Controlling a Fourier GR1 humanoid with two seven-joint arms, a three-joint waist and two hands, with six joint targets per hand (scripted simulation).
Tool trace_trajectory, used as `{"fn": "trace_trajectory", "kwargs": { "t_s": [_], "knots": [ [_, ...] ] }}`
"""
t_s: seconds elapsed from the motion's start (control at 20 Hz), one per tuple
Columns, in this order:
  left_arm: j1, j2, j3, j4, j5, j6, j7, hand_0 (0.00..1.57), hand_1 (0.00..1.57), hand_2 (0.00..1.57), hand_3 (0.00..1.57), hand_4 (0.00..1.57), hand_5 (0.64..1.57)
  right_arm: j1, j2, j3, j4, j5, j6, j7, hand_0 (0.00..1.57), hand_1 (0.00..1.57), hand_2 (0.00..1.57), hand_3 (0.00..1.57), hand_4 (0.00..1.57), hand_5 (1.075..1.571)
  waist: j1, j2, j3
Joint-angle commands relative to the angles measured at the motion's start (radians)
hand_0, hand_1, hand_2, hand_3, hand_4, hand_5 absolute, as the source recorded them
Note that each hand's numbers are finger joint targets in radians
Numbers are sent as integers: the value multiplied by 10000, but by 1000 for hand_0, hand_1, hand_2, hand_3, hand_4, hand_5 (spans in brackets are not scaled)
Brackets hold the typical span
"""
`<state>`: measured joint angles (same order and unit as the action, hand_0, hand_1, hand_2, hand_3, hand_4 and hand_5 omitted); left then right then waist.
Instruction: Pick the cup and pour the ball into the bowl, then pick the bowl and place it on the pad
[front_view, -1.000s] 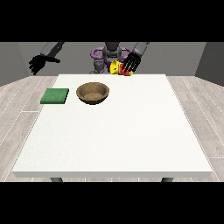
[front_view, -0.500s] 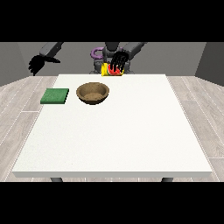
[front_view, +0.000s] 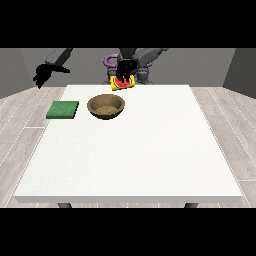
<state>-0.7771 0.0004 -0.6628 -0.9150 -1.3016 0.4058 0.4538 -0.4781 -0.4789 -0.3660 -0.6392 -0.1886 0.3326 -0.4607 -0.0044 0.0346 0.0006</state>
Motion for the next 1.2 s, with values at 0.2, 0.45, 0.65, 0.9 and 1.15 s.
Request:
{"fn": "trace_trajectory", "kwargs": {
  "t_s": [0.2,0.45,0.65,0.9,1.15],
  "knots": [
    [-105,-4,-1329,-173,-985,-1637,227,0,0,1571,1571,1163,1452,-558,38,65,112,-127,290,64,0,0,0,217,0,1522,-338,341,2],
    [-784,-2,-1879,-267,-1451,-3438,-129,614,614,1571,1571,1232,1387,-512,315,291,247,75,23,235,0,0,0,71,0,1519,-365,-263,4],
    [-2025,323,-1555,-11,-2363,-3856,-948,1511,1511,1571,1571,1203,1443,-126,111,103,525,58,61,-216,0,0,0,171,0,1516,23,5,6],
    [-1986,5,-1474,-972,-2509,-5017,-1338,1543,1543,1571,1571,1206,1462,9,-355,-199,920,-221,437,-43,0,0,0,198,0,1518,377,-322,4],
    [-2439,203,-396,-477,-3093,-4471,-1598,1516,1516,1571,1571,1201,1462,-247,45,18,698,-236,463,-51,0,0,0,0,429,1555,75,364,-1]
  ]
}}
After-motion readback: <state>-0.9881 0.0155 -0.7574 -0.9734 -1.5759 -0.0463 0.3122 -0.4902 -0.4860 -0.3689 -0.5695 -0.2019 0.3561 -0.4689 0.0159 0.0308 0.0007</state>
